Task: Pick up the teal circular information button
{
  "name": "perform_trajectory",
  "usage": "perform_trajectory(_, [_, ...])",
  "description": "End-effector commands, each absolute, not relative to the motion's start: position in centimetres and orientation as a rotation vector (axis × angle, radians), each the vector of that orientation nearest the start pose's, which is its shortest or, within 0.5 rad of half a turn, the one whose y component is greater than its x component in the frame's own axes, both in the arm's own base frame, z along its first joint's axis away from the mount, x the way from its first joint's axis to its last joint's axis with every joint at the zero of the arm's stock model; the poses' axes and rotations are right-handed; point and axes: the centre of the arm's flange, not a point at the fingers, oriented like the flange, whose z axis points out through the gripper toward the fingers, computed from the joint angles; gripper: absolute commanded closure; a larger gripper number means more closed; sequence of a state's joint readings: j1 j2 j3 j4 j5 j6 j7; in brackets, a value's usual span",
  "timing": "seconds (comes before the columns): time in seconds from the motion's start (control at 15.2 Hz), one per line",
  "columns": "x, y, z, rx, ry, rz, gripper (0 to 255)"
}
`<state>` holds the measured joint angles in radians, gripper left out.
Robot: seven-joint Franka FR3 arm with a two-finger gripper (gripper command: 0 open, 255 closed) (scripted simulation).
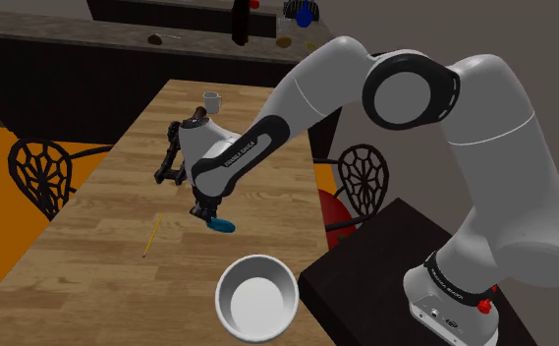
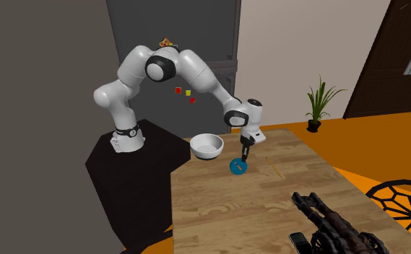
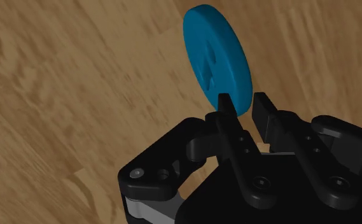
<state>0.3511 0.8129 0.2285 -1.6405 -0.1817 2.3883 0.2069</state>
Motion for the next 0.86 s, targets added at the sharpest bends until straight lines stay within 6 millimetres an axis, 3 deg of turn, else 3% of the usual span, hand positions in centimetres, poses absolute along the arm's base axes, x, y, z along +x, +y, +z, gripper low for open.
perform_trajectory(0.0, [57.7,35.6,15.7,-3.037,-0.683,0.083,255])
perform_trajectory(0.66, [57.7,35.6,20.9,-3.037,-0.683,0.083,255])
perform_trajectory(0.79, [57.7,35.6,21.0,-3.037,-0.683,0.083,255])
